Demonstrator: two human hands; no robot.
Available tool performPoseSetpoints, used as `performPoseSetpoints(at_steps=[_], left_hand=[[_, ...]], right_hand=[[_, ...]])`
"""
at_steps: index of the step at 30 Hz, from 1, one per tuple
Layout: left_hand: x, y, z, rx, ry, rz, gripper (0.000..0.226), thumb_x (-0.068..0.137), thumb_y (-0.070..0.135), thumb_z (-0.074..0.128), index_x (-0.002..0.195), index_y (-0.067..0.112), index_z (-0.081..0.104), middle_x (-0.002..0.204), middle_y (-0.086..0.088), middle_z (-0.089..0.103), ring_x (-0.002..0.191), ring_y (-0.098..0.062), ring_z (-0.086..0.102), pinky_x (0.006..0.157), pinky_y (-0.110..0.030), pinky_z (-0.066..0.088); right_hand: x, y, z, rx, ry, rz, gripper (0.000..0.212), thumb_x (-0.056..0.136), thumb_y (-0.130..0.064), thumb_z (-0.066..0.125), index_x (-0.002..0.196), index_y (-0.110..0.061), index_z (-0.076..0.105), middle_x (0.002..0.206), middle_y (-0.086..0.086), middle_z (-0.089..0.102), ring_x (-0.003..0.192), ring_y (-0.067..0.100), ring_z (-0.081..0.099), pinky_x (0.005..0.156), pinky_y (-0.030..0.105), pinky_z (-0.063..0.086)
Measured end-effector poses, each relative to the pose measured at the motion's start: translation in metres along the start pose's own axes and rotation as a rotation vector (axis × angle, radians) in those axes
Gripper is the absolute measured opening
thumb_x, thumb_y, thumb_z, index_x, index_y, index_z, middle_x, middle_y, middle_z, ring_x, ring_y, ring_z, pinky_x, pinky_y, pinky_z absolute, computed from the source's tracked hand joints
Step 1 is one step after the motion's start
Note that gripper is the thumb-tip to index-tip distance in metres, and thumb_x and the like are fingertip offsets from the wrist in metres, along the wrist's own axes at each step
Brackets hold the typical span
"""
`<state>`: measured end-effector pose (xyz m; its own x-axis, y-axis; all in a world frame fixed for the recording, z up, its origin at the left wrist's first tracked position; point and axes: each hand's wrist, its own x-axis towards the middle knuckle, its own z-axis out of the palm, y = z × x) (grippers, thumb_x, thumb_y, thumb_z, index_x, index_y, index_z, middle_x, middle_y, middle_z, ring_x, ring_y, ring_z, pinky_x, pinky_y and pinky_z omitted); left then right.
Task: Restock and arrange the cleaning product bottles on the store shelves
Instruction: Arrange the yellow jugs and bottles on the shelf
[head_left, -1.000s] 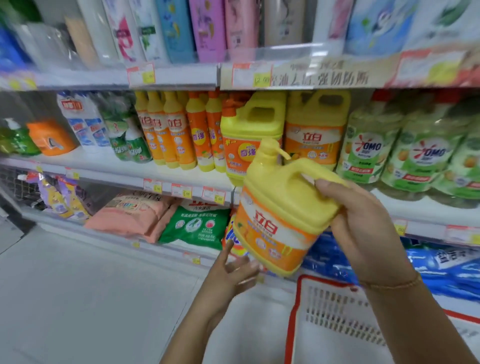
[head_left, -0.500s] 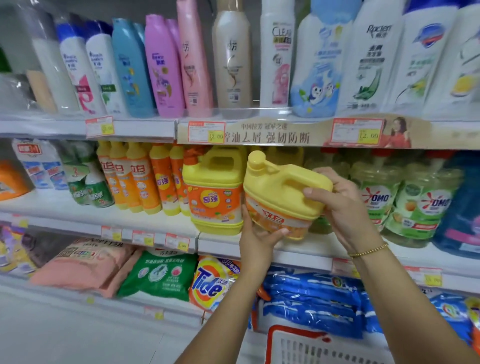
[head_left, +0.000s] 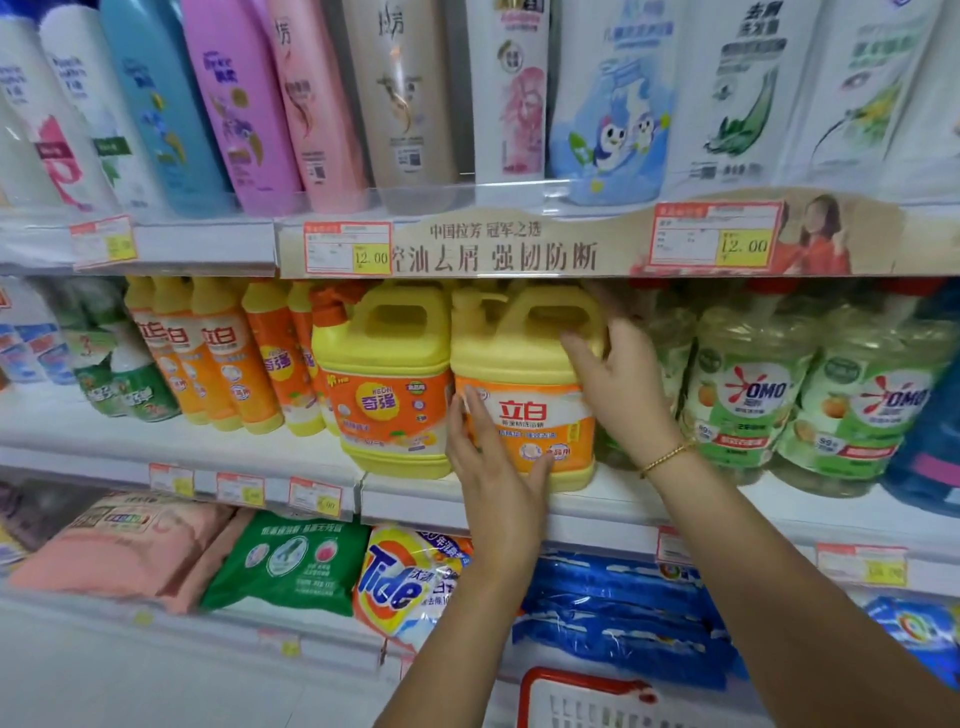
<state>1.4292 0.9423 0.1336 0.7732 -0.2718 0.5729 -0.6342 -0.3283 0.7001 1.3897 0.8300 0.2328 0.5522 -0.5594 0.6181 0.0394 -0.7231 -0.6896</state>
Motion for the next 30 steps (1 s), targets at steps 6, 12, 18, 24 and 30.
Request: performPoseSetpoints(at_steps=[6,12,18,24,30], left_hand=[[0.001,-0.005,0.006,-0.003,0.012,0.009,0.098,0.084,0.027,0.072,0.153,0.02,0.002,0.157,-0.012,0.007,0.145,-0.022,0.009,0.112,-0.023,0.014],[0.005,-0.011,0.014,0.0,-0.057,-0.042,0.093,0.087,0.014,0.068,0.153,0.016,0.002,0.156,-0.017,0.006,0.145,-0.027,0.013,0.111,-0.024,0.015],[0.001,-0.007,0.007,0.022,-0.155,-0.105,0.094,0.088,0.007,0.063,0.153,0.017,-0.005,0.157,-0.014,0.002,0.145,-0.025,0.017,0.111,-0.027,0.023],[-0.022,0.006,-0.026,0.1,-0.315,-0.066,0.055,0.089,0.014,0.061,0.141,0.007,0.042,0.13,-0.014,0.053,0.121,-0.03,0.048,0.096,-0.033,0.04],[-0.115,-0.027,-0.046,0.225,-0.708,-0.143,0.027,0.086,0.036,0.067,0.071,0.012,0.065,0.064,-0.001,0.064,0.071,-0.025,0.064,0.057,-0.023,0.039]], right_hand=[[-0.039,0.022,0.007,-0.092,-0.107,-0.096,0.08,0.085,-0.024,0.07,0.145,-0.038,0.018,0.157,0.006,0.012,0.139,0.009,0.019,0.104,0.015,0.022],[-0.064,0.056,0.006,-0.258,-0.185,-0.24,0.091,0.081,0.007,0.065,0.147,-0.034,0.018,0.159,0.008,0.005,0.138,-0.01,0.008,0.106,0.013,0.023],[-0.067,0.059,0.004,-0.309,-0.242,-0.213,0.092,0.085,0.012,0.055,0.148,-0.039,0.012,0.16,0.01,0.004,0.132,0.026,0.039,0.103,0.039,0.045],[-0.089,0.034,-0.056,-0.415,-0.537,-0.086,0.058,0.095,-0.016,0.053,0.148,-0.021,0.032,0.154,0.006,0.03,0.135,0.021,0.037,0.108,0.026,0.03],[-0.187,0.071,-0.172,-0.503,-0.663,0.159,0.029,0.086,-0.019,0.068,0.112,-0.007,0.063,0.096,0.01,0.062,0.087,0.017,0.05,0.089,0.036,0.042]])
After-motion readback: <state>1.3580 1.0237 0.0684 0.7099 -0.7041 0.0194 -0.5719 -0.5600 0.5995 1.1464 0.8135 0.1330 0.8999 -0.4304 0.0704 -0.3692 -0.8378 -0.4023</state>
